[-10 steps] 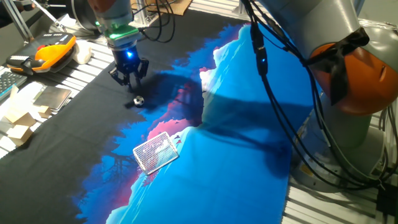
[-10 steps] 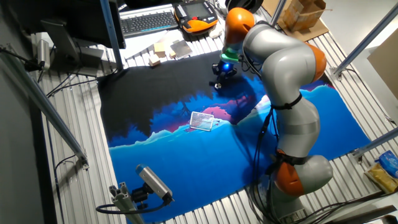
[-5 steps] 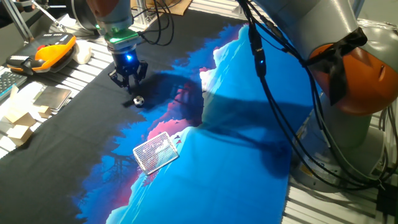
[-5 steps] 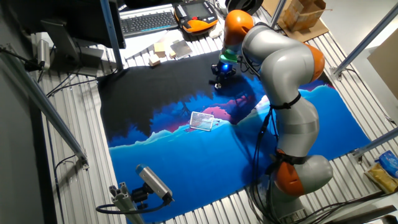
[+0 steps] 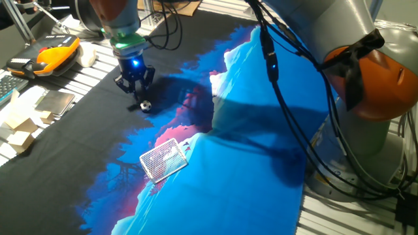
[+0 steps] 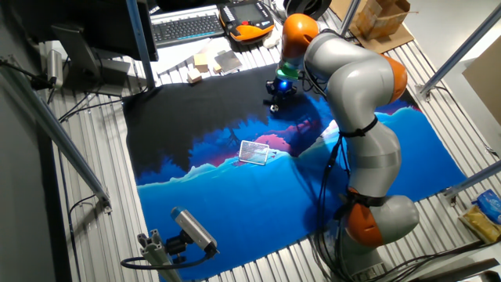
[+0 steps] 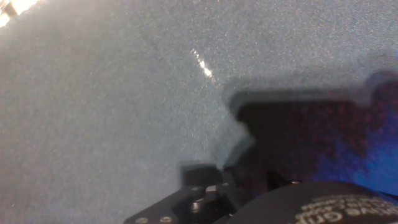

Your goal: Push the soccer ball into the goal

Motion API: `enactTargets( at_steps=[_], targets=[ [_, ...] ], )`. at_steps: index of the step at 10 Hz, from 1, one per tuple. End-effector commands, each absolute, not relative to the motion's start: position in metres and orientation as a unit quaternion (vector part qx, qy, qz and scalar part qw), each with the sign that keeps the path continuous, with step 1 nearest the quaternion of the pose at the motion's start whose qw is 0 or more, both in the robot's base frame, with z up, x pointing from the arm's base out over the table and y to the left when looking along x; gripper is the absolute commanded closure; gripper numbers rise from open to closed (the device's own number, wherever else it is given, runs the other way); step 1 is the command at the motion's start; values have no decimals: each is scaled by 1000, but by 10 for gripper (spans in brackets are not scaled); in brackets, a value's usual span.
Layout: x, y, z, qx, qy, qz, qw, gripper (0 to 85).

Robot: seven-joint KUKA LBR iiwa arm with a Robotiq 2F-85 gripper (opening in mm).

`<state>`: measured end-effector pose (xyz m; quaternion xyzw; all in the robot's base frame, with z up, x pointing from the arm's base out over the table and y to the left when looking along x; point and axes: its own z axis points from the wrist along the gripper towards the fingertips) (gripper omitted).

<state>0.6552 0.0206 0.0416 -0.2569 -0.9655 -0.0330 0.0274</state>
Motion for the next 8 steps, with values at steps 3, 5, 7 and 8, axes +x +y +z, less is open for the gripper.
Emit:
enactTargets(
  at_steps=[3, 5, 7, 8],
  targets=[
    [648, 29, 40, -266, -963, -34, 27, 510],
    [642, 35, 36, -272, -962, -26, 22, 340],
    [637, 39, 39, -274, -961, -26, 25, 340],
    [635, 40, 40, -275, -961, -26, 26, 340]
  ],
)
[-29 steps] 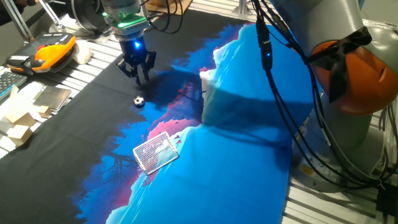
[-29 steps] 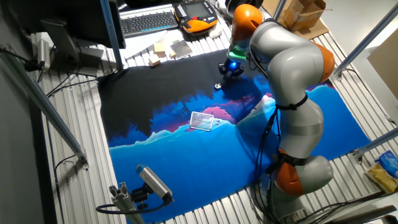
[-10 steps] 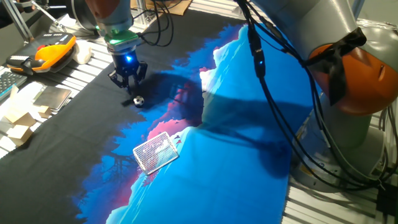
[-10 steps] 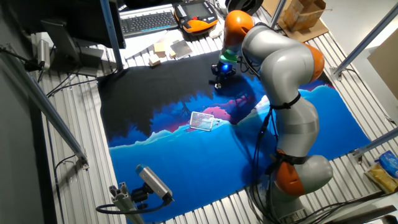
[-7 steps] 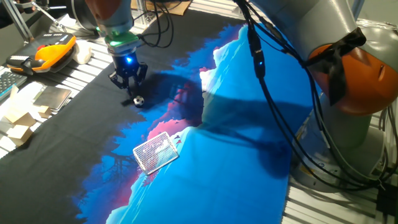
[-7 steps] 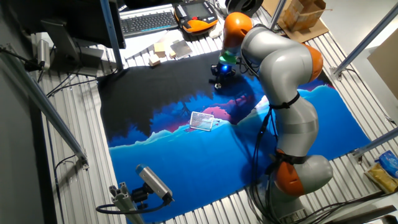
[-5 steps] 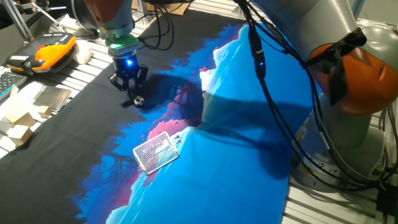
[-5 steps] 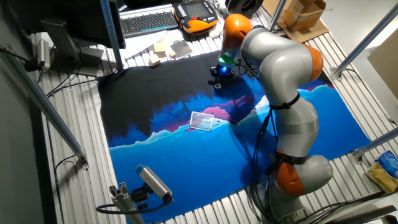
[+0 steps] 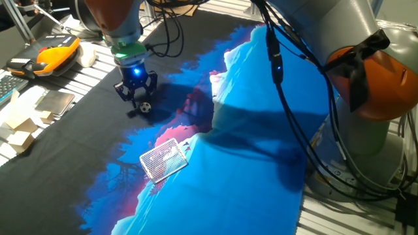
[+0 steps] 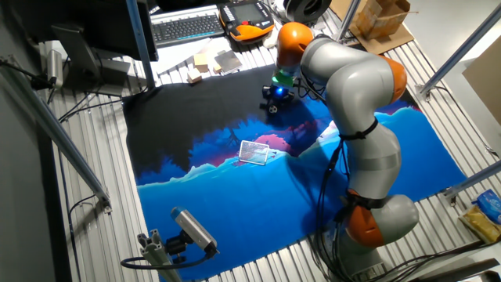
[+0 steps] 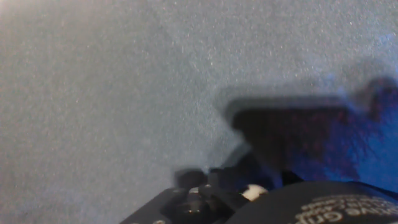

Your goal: Push the soccer ball into the goal

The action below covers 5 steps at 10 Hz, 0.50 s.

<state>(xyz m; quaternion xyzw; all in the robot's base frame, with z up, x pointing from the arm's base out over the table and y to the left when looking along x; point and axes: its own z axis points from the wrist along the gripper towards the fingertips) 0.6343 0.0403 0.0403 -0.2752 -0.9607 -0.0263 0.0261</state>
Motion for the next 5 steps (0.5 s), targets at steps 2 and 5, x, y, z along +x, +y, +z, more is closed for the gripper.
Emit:
enactTargets(
  at_steps=[2, 5],
  targets=[
    [633, 42, 40, -276, -960, -26, 27, 340],
    [641, 33, 44, -268, -963, -26, 27, 510]
  ],
)
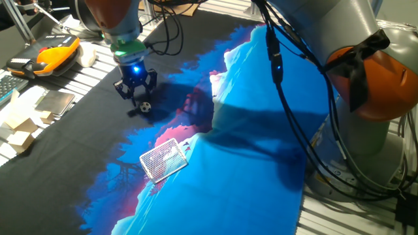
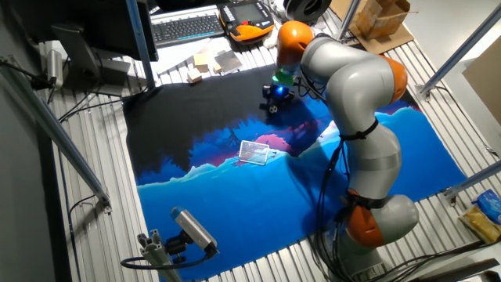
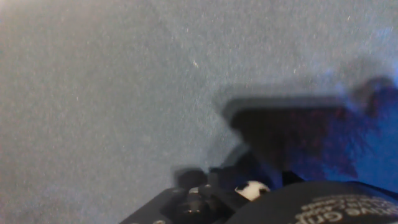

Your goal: Push the soccer ball into the goal

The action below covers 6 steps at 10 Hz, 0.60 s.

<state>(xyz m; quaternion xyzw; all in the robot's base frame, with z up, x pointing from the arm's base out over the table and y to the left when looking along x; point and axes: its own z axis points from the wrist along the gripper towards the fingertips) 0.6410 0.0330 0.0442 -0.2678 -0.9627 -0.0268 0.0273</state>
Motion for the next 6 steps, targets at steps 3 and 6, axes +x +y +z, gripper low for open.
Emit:
enactTargets(
  at_steps=[3, 6],
  targets=[
    [638, 36, 40, -267, -963, -21, 23, 510],
    [639, 35, 38, -263, -964, -24, 24, 510]
  ],
)
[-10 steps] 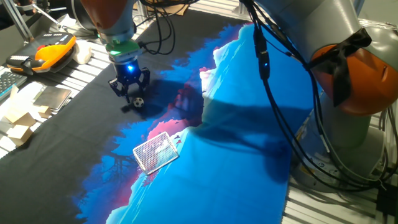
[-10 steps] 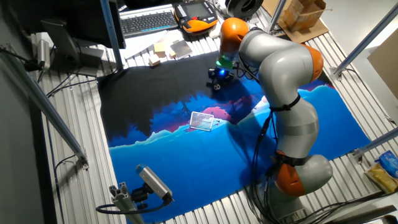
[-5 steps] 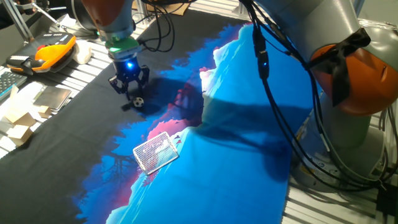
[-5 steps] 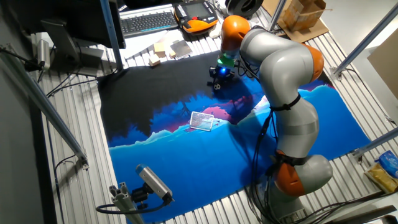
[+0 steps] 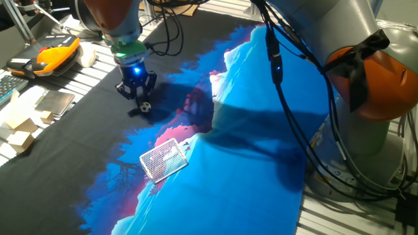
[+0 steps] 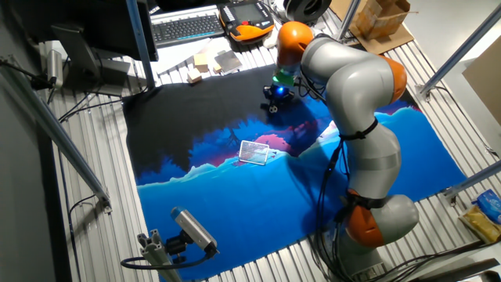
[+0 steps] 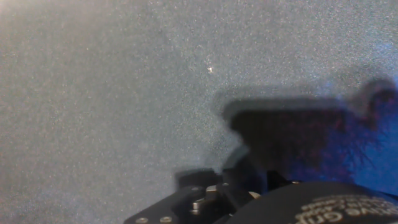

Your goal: Push the soccer ball into the goal

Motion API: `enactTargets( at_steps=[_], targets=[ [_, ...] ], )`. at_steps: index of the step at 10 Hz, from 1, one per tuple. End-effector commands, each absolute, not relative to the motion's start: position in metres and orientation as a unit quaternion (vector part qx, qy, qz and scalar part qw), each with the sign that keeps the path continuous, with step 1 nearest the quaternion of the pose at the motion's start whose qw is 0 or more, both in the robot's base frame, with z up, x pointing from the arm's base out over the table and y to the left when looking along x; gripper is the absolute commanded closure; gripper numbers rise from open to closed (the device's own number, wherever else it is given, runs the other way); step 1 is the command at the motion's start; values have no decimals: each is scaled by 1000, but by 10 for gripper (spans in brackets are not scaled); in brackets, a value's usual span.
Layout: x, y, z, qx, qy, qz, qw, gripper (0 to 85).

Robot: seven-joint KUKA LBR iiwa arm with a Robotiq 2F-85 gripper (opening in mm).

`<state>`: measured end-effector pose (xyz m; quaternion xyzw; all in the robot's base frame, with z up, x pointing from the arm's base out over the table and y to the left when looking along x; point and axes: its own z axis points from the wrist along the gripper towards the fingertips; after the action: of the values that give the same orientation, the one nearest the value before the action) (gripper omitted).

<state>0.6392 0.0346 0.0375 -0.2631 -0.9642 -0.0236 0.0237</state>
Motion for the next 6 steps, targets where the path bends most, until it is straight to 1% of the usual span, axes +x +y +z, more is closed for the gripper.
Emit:
enactTargets(
  at_steps=[1, 6],
  targets=[
    [638, 36, 37, -263, -964, -24, 24, 510],
    [632, 40, 36, -264, -964, -20, 23, 510]
  ],
)
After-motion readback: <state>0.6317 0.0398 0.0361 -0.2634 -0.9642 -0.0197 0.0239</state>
